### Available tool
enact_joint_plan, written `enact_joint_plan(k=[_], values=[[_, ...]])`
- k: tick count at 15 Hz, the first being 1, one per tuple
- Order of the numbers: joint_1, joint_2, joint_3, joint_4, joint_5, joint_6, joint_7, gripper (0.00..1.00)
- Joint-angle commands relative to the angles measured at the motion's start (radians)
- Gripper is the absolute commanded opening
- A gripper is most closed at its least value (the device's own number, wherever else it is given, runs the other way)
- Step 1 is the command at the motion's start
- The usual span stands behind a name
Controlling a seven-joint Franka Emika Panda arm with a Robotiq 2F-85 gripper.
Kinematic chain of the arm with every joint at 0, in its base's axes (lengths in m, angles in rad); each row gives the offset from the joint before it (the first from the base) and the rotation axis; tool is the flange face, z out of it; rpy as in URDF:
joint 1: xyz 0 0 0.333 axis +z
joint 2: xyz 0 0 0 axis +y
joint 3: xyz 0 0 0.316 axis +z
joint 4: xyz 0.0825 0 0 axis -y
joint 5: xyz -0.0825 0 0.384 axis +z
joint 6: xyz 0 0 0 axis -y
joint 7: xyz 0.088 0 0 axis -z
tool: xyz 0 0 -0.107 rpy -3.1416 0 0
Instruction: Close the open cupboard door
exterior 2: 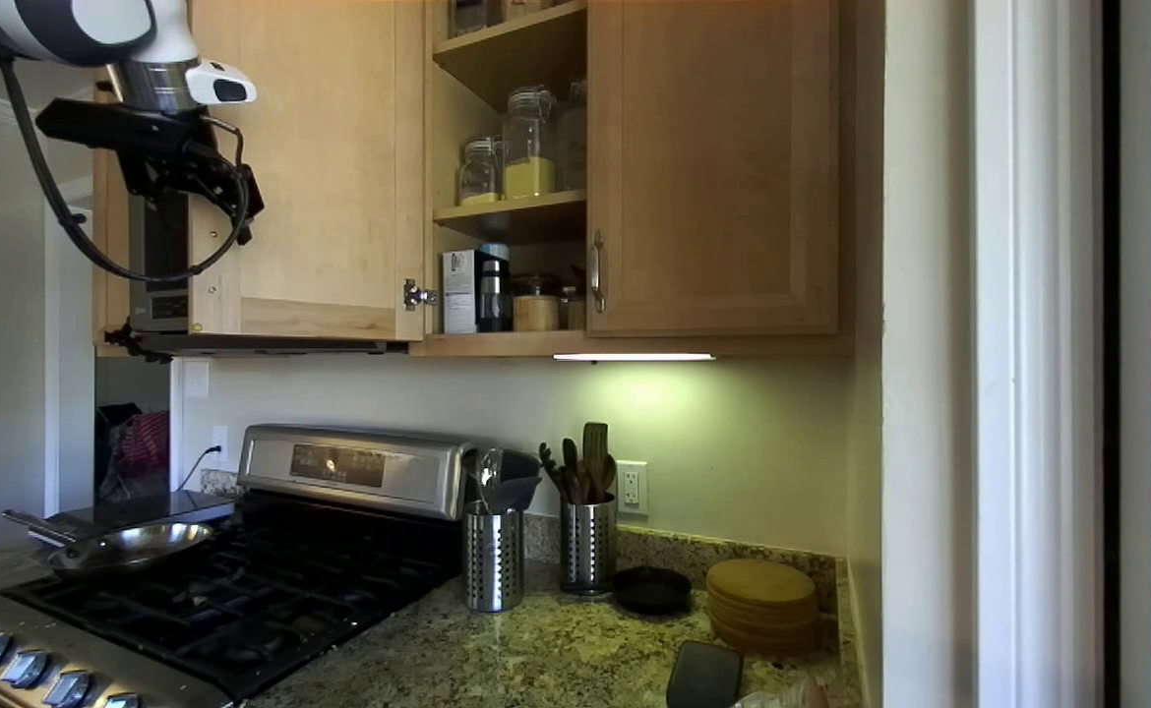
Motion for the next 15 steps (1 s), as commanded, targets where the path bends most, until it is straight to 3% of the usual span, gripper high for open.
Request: enact_joint_plan(k=[1, 15], values=[[0.017, -0.026, -0.004, -0.019, 0.026, 0.009, -0.017, 1.00], [0.003, 0.003, 0.070, -0.025, 0.001, 0.233, 0.084, 1.00]])
